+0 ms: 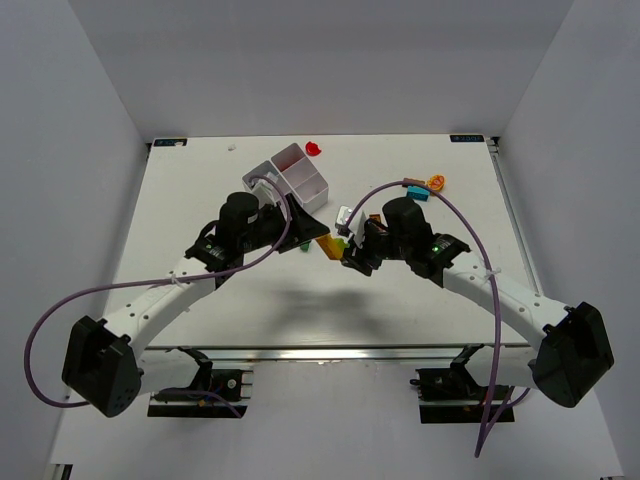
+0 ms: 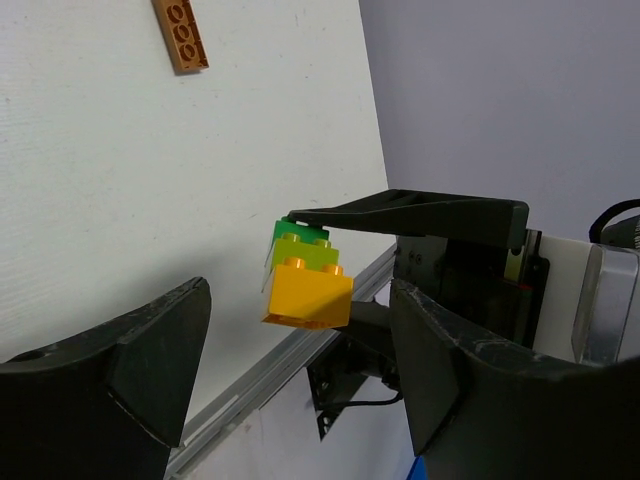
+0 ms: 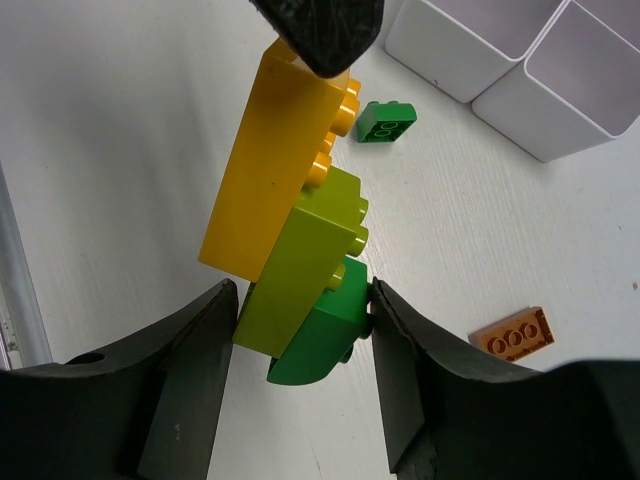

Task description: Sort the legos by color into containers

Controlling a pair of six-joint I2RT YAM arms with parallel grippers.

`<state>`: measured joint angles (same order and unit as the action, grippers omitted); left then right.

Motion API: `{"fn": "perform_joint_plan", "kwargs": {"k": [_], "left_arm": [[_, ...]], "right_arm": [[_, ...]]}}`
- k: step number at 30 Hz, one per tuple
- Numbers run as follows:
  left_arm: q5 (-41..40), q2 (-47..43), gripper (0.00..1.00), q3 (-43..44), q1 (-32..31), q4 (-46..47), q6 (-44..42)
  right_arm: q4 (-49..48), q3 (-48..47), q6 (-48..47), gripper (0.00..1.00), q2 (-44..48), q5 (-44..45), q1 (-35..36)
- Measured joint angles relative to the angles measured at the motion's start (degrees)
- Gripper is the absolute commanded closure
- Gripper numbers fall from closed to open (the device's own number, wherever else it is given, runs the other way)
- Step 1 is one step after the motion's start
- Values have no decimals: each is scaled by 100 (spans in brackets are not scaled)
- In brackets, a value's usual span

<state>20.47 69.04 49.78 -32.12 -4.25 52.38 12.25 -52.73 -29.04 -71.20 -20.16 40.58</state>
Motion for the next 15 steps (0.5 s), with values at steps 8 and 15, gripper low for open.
{"fn": "perform_joint_plan", "kwargs": {"k": [8,15], "left_arm": [[35,109,23,-2,0,0,-101],[153,284,27,0,-37,-2,-153]], "right_arm": [[2,2,-11,93,2,-81,0],[24,0,-57,94,-2,-127,0]]}}
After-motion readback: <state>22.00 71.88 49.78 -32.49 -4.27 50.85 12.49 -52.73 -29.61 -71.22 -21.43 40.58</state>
